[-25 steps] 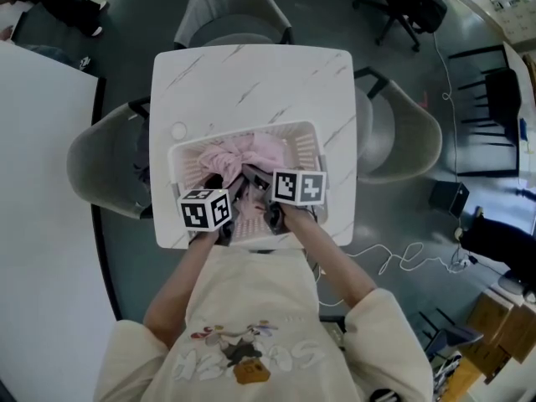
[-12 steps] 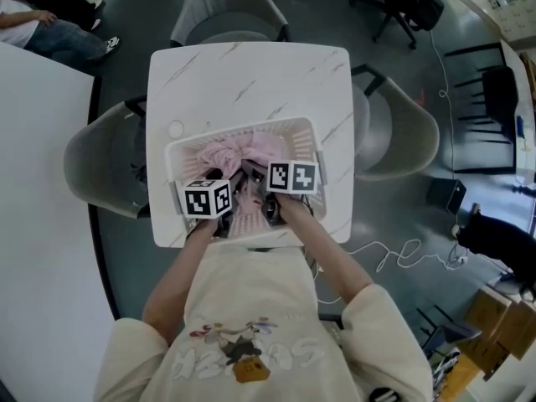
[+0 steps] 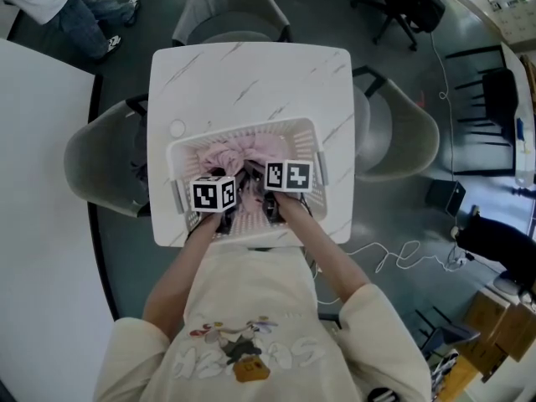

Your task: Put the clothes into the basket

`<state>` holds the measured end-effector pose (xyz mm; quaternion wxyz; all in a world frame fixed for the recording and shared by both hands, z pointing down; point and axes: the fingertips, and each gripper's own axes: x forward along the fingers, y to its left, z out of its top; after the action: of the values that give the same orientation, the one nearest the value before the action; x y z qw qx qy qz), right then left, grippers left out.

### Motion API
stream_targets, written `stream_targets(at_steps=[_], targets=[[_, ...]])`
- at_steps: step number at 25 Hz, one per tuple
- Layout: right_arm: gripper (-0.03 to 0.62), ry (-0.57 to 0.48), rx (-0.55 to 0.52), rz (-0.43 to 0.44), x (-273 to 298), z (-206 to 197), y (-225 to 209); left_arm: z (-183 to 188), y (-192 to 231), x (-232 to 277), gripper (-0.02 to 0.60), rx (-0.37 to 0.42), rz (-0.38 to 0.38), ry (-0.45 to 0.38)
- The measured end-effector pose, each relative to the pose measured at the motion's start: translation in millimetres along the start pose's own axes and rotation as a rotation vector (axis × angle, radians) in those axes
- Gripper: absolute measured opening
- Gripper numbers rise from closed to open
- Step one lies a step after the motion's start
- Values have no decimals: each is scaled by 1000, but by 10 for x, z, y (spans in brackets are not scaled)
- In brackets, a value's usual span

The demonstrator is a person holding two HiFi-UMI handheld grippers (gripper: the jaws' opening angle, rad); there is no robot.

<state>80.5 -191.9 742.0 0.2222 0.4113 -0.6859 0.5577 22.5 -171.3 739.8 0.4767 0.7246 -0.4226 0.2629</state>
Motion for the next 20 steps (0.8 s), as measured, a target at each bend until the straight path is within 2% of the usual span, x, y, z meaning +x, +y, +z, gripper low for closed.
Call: stream_targets(at_steps=[8,13,20], targets=[[318,50,-60,-52,78,-69,-106,-110,40,118,244,12,19,58],[318,107,-87,-96,151,-132,-149,-209,105,204,245,5,37,130],[319,174,-118,-103,305,-170,-220,-278,222,343,246,6,28,182]])
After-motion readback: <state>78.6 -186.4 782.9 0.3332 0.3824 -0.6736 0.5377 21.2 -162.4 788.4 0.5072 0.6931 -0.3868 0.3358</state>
